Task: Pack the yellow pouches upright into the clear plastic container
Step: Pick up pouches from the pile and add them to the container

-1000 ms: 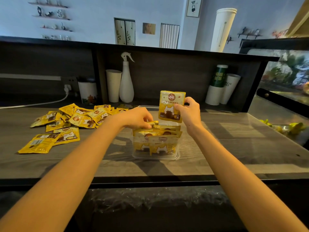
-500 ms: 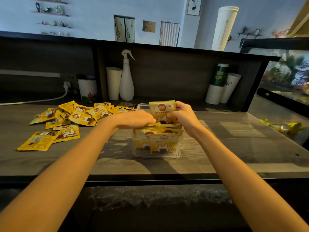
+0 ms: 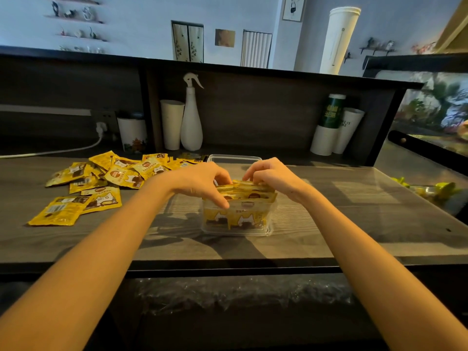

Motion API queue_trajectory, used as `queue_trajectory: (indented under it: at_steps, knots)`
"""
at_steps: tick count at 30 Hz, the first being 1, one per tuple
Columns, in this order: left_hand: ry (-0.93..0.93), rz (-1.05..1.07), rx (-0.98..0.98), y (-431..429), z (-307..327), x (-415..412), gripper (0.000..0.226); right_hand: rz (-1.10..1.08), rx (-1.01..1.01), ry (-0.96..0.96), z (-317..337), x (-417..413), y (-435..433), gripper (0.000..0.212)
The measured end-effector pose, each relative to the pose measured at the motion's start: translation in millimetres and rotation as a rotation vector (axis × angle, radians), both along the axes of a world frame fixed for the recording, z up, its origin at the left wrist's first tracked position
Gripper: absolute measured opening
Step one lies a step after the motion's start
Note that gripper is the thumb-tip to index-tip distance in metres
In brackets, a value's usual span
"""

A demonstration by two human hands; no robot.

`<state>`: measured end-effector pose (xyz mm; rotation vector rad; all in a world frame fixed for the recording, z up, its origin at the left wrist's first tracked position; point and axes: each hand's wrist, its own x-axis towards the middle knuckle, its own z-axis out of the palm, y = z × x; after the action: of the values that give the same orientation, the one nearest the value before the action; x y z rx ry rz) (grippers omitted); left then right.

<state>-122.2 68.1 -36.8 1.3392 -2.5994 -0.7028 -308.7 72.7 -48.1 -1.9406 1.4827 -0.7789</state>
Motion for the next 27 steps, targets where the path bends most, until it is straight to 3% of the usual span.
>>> queue_trajectory:
  at_steps: [8, 10, 13, 19, 21, 27]
  knots:
    - [-0.045, 0.034, -0.017, 2.3, -2.6, -3.8, 0.055, -0.02, 0.019, 0.127, -3.8, 1.6, -1.6, 0.029]
    - [-0.075, 0.001, -0.02, 3.1, -3.8, -5.4, 0.048, -0.023, 0.039, 0.154, -5.3, 2.8, -2.8, 0.031]
    - [-0.094, -0.032, -0.027, 5.0, -3.9, -7.5, 0.034, -0.046, 0.058, 0.128, -7.5, 3.4, -2.6, 0.036]
    - [0.007, 0.045, 0.022, 8.9, 1.1, -5.4, 0.045, -0.124, 0.015, 0.066, -1.2, 12.9, 0.6, 0.041]
    - [0.071, 0.102, 0.003, 9.9, 4.9, 0.2, 0.048, -0.156, -0.062, 0.056, 1.4, 17.5, 1.0, 0.037]
    - [0.187, 0.392, -0.343, 18.1, 15.2, 40.7, 0.028, -0.189, -0.435, 0.062, 11.3, 56.7, 7.5, 0.025]
